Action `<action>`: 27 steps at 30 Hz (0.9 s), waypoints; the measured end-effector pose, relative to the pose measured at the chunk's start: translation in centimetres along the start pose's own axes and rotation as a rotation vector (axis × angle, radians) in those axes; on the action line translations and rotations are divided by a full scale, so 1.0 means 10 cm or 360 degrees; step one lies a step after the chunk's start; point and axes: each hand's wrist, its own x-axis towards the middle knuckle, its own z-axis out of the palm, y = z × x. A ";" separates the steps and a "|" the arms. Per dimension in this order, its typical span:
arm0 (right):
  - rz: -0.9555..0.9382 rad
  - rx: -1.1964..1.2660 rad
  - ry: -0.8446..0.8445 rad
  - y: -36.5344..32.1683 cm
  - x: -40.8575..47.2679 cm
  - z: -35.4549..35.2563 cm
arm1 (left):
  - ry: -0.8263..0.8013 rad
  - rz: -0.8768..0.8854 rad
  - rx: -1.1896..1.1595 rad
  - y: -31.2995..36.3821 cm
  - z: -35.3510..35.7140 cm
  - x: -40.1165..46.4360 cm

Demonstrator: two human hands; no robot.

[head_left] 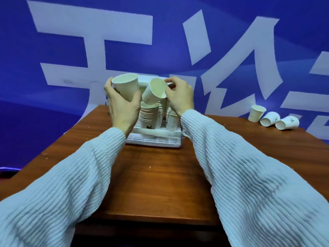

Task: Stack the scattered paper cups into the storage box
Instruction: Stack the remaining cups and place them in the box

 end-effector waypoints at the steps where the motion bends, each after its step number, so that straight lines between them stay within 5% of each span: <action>1: -0.0049 -0.0150 -0.0044 -0.03 0.00 0.07 | 0.0003 -0.0008 0.0007 -0.05 -0.06 0.04; 13: -0.0074 -0.0766 -0.0612 -0.13 0.01 0.44 | -0.0136 0.0023 0.0004 -0.24 -0.11 0.29; 21: 0.0497 0.0303 -0.0818 -0.03 -0.09 0.43 | -0.0555 0.0217 0.0272 -0.18 0.06 0.40; 27: 0.0819 0.0655 -0.0785 0.05 -0.13 0.45 | -0.0892 0.0121 0.0615 -0.31 0.11 0.37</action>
